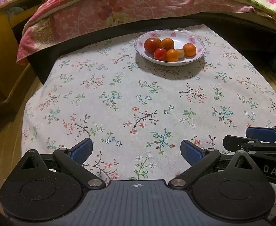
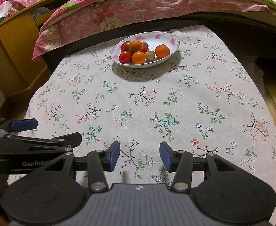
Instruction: Organize fruits
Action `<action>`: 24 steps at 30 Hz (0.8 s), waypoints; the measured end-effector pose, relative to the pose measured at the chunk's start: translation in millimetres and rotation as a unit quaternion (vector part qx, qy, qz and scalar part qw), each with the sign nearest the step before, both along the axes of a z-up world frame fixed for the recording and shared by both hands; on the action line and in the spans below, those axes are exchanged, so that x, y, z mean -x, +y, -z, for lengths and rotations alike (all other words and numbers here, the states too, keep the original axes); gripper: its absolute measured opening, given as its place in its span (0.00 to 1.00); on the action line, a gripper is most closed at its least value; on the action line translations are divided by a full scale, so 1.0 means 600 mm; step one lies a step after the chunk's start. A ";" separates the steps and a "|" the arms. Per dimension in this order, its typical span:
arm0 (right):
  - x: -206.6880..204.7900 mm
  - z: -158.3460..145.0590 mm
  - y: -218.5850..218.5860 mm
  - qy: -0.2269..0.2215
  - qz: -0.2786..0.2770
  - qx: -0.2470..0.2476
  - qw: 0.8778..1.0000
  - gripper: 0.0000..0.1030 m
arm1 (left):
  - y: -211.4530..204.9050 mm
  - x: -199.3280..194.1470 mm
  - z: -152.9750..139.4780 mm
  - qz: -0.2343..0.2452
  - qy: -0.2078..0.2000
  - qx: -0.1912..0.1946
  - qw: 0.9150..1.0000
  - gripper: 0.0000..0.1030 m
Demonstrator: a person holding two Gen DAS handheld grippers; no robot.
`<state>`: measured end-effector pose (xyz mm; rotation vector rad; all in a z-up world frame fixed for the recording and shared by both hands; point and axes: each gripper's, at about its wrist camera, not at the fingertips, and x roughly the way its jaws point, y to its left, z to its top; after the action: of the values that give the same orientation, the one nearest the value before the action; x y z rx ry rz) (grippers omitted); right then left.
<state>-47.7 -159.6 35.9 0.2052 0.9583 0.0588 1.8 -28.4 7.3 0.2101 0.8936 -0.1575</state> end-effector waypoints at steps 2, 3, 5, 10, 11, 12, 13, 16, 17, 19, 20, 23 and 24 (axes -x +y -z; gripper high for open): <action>0.001 0.000 0.001 0.000 0.000 0.000 1.000 0.45 | 0.000 0.000 0.000 0.000 -0.001 0.000 1.000 0.98; 0.001 0.000 0.000 0.000 0.000 0.000 1.000 0.44 | 0.000 0.000 0.000 0.000 -0.002 -0.001 1.000 0.98; 0.002 0.000 0.002 -0.001 0.000 0.000 1.000 0.45 | 0.000 0.001 0.000 -0.001 -0.004 -0.003 1.000 0.98; 0.001 -0.001 0.002 -0.002 -0.002 -0.003 1.000 0.45 | -0.001 0.003 -0.004 -0.007 -0.002 0.001 1.000 0.93; 0.001 -0.001 0.001 -0.002 -0.002 -0.003 1.000 0.45 | 0.000 0.002 -0.003 -0.010 0.002 0.003 1.000 0.93; 0.001 -0.002 0.002 -0.003 -0.002 -0.002 1.000 0.45 | 0.001 0.001 -0.003 -0.011 0.006 0.006 1.000 0.93; 0.000 -0.002 0.001 -0.002 -0.003 -0.003 1.000 0.45 | 0.001 0.001 -0.003 -0.009 0.006 0.007 1.000 0.92; 0.001 -0.002 0.001 -0.003 -0.003 -0.004 1.000 0.45 | 0.000 0.001 -0.003 -0.008 0.004 0.006 1.000 0.92; 0.000 -0.002 0.000 -0.003 -0.003 -0.004 1.000 0.45 | -0.001 0.002 -0.003 -0.007 0.004 0.005 1.000 0.92; 0.000 -0.002 0.000 -0.003 -0.002 -0.004 1.000 0.45 | -0.001 0.002 -0.002 -0.005 0.002 0.003 1.000 0.92; 0.000 -0.002 0.001 -0.003 -0.002 -0.004 1.000 0.45 | -0.001 0.003 -0.002 -0.005 0.002 0.003 1.000 0.92; -0.001 0.000 -0.001 -0.002 -0.003 -0.005 1.000 0.44 | -0.002 0.003 -0.002 -0.003 0.000 0.000 1.000 0.92; -0.001 0.000 -0.001 -0.002 -0.004 -0.005 1.000 0.45 | -0.002 0.003 -0.002 -0.002 -0.002 -0.002 1.000 0.92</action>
<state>-47.2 -160.4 35.7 0.2105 0.9555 0.0706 -0.3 -29.9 8.3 0.2112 0.8905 -0.1513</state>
